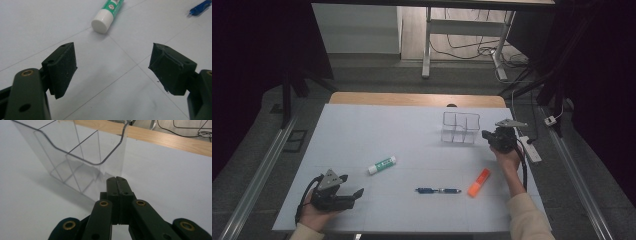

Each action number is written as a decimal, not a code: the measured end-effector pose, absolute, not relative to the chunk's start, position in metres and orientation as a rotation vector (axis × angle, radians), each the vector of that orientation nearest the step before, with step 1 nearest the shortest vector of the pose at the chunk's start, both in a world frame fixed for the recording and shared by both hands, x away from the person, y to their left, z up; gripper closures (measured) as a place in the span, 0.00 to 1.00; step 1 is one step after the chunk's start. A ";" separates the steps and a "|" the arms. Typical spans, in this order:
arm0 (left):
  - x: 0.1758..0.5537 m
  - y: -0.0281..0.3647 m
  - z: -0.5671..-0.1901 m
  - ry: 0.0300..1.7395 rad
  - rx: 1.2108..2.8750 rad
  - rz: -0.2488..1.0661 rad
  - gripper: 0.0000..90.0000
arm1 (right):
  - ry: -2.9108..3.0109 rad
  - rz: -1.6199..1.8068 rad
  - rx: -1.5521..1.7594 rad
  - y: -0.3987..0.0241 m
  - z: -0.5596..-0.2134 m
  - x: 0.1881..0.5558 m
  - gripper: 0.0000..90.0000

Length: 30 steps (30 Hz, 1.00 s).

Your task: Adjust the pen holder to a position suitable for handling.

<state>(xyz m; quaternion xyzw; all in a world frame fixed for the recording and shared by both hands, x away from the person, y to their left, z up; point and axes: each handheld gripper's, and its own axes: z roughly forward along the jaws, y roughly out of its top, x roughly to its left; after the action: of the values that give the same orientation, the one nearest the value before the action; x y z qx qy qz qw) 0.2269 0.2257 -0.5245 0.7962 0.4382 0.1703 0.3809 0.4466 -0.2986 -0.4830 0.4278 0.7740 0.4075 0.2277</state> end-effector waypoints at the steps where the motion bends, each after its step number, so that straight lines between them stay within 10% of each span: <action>1: 0.227 0.226 -0.524 1.116 2.033 0.437 0.24 | 2.127 1.129 1.190 -0.299 -0.484 0.449 0.99; 30: 0.233 0.223 -0.527 1.094 2.049 0.428 0.24 | 2.157 1.096 1.258 -0.286 -0.497 0.478 0.99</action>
<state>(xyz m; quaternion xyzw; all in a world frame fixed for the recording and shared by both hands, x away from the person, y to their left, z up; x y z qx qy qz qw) 0.2333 0.2235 -0.5267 0.8025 0.4285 0.1676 0.3799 0.4779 -0.2857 -0.4971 0.4514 0.7741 0.3932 0.2060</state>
